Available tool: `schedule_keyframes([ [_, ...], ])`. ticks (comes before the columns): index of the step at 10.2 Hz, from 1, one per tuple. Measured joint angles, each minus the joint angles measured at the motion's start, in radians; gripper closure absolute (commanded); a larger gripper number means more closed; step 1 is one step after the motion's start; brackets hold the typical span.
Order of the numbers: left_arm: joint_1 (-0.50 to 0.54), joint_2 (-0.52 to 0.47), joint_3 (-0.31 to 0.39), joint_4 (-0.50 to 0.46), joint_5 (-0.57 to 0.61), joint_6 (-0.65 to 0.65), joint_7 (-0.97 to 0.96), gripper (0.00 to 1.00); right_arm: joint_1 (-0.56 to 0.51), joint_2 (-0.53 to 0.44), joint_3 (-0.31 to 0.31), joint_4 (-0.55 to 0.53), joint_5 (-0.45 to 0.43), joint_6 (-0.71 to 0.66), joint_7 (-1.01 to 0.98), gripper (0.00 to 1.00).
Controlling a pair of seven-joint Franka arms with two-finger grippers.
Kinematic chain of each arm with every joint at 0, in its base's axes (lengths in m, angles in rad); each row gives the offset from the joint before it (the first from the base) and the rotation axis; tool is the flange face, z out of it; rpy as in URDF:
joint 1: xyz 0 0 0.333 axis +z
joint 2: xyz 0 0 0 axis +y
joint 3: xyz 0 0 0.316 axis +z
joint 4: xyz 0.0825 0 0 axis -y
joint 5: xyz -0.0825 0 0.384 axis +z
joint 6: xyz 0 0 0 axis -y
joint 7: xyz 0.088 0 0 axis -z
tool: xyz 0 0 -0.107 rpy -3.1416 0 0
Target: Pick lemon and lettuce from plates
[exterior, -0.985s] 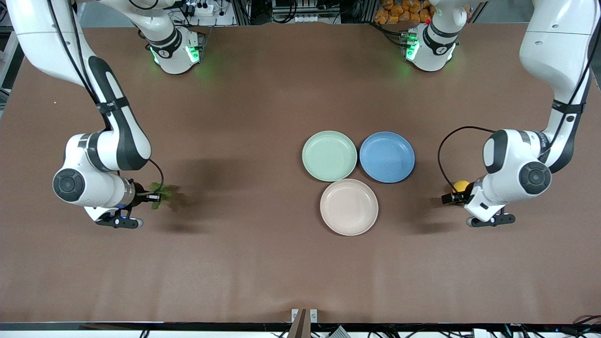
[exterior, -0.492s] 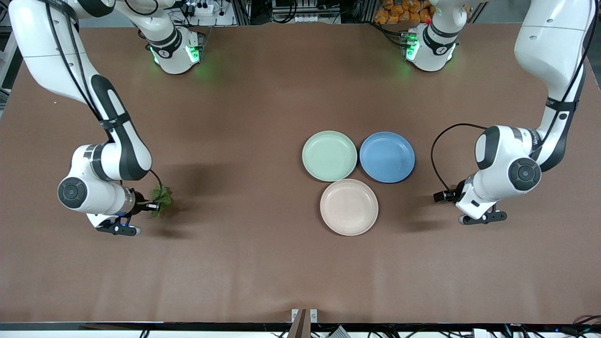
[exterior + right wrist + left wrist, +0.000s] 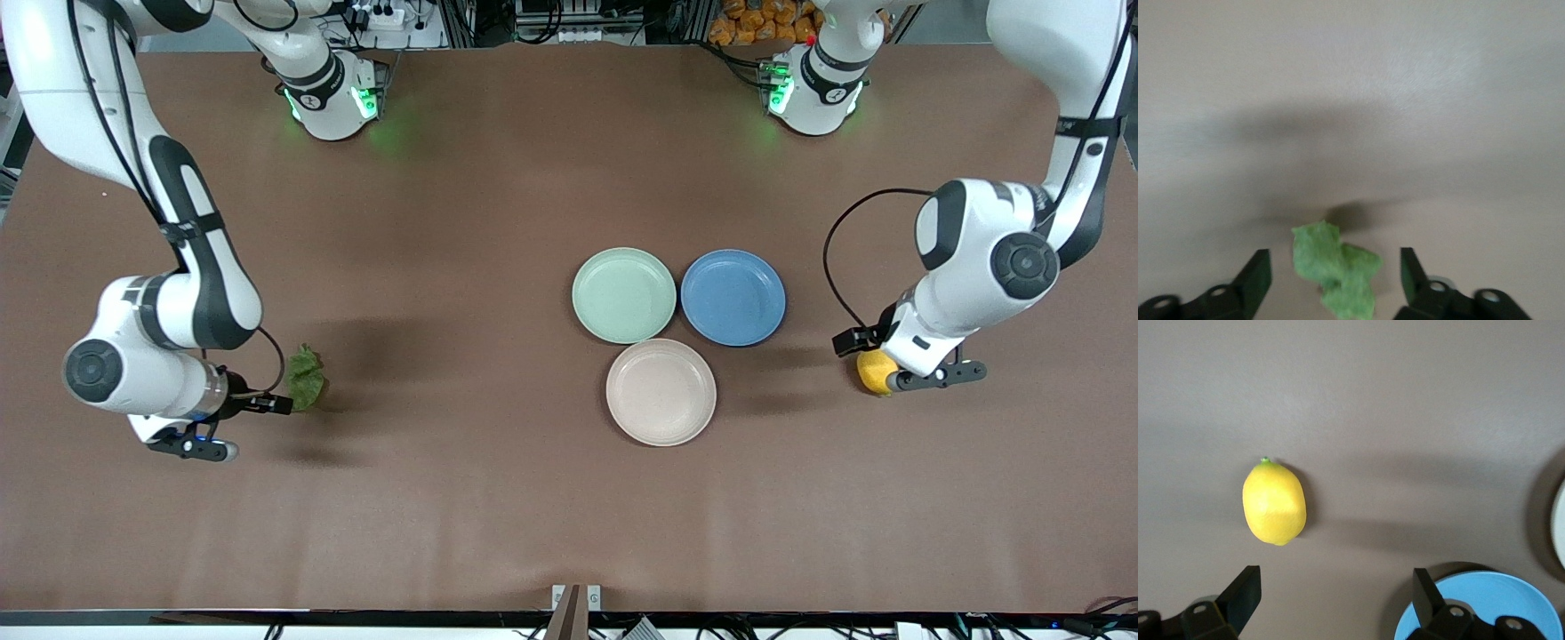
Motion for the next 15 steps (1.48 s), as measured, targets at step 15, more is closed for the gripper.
schedule_keyframes([
  [15, -0.102, -0.32, 0.078, 0.344, -0.107, -0.566, 0.156, 0.0, 0.004, -0.517, 0.019, 0.103, 0.0, -0.46, 0.0, 0.0],
])
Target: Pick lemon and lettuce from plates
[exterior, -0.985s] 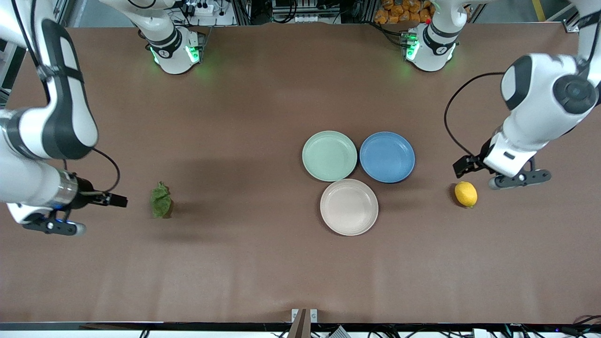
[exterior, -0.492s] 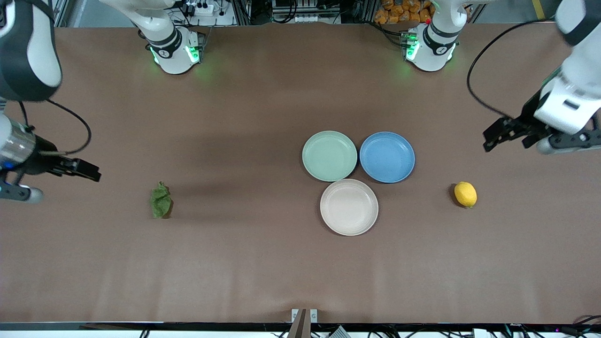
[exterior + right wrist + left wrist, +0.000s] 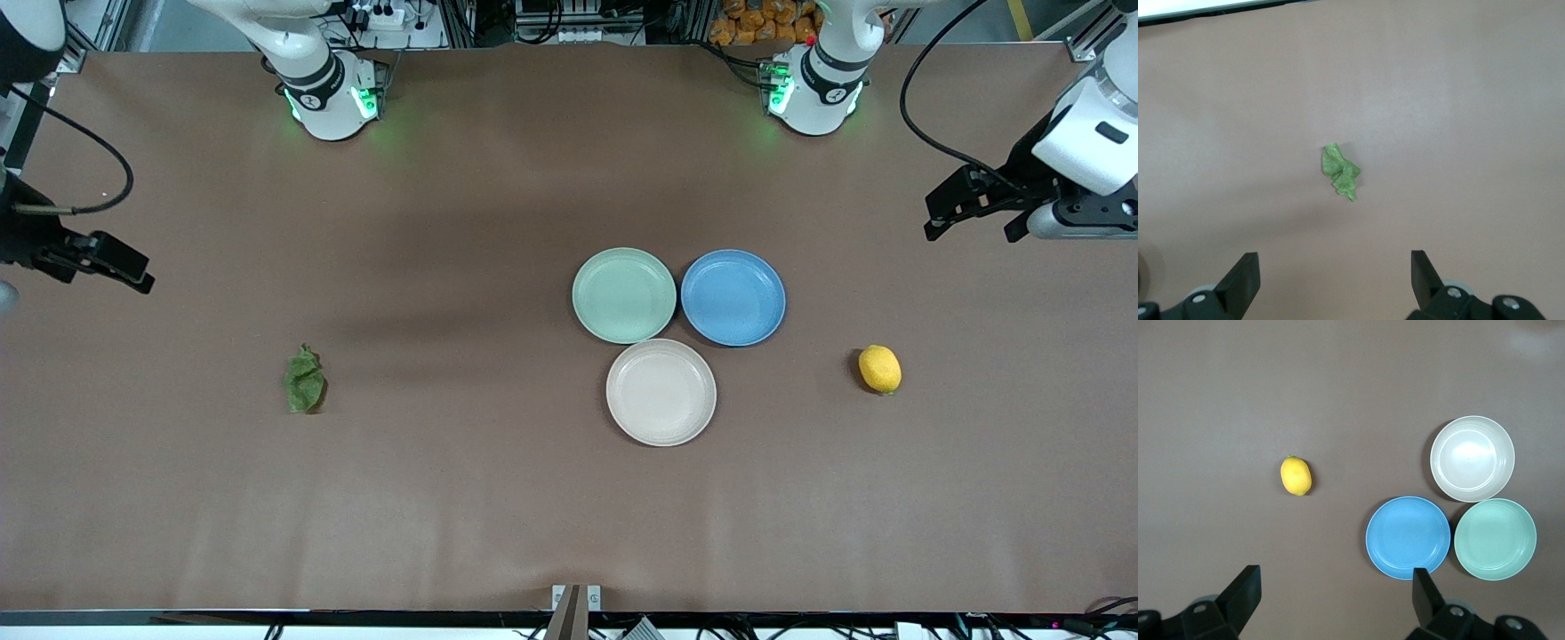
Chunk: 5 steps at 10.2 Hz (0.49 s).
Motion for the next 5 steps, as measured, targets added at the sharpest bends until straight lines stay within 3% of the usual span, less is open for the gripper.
schedule_keyframes([
  [5, -0.001, 0.011, -0.004, 0.021, 0.001, -0.012, 0.002, 0.0, 0.015, -0.061, -0.013, -0.007, 0.001, -0.027, 0.0, 0.0],
])
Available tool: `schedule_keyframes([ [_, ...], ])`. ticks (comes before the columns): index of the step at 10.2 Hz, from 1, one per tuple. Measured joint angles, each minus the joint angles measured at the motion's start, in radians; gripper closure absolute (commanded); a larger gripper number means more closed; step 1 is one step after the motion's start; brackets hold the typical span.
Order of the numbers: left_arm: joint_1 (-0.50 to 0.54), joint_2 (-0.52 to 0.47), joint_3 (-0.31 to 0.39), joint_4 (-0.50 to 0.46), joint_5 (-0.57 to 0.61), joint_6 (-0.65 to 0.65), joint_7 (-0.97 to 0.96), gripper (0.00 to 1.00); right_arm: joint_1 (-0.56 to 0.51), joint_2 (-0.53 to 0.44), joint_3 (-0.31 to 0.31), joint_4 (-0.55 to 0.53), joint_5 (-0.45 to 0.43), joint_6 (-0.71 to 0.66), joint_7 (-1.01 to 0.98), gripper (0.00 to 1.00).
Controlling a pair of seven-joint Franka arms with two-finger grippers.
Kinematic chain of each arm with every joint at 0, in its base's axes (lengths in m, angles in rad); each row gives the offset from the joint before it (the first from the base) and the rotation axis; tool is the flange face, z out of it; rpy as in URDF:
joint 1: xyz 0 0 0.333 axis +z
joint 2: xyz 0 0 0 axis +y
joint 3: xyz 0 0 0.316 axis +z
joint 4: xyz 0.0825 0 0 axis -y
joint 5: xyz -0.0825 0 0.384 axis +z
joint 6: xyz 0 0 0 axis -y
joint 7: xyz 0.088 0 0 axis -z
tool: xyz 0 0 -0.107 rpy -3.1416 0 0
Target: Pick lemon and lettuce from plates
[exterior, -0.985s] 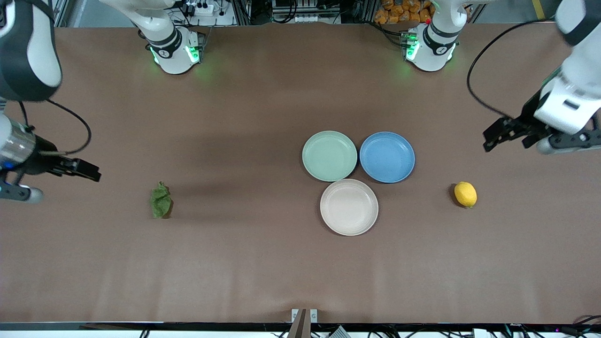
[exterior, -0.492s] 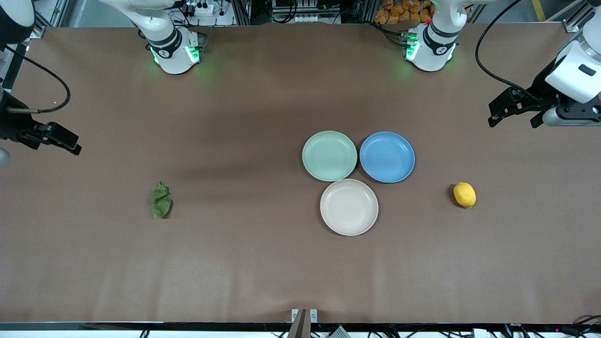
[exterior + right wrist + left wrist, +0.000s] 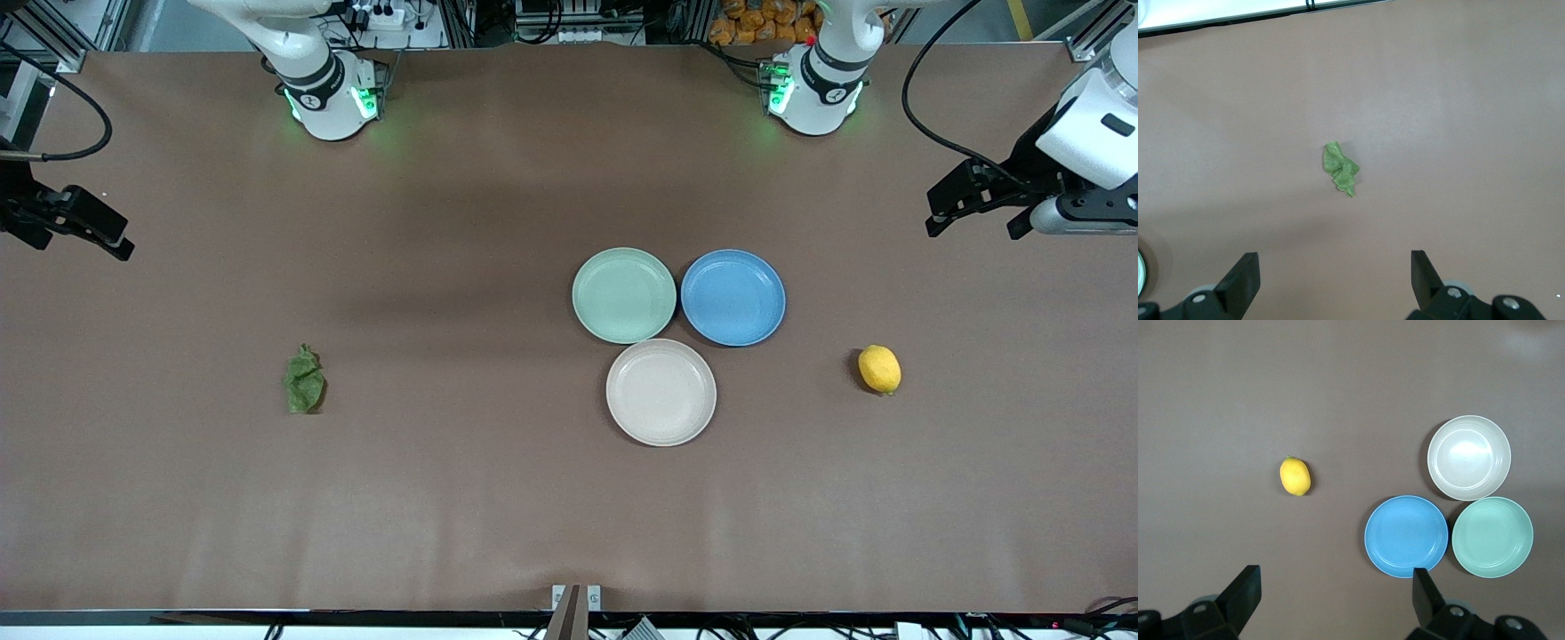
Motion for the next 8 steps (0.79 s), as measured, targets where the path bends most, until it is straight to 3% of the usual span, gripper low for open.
schedule_keyframes([
  [4, 0.0, 0.0, -0.011, 0.003, 0.018, -0.001, 0.0, 0.0, 0.052, 0.0, -0.098, -0.025, 0.059, 0.0, -0.032, 0.0],
  [8, 0.0, 0.001, -0.011, 0.004, 0.018, -0.001, 0.0, 0.0, 0.059, 0.0, -0.104, -0.052, 0.061, 0.002, -0.037, 0.0],
])
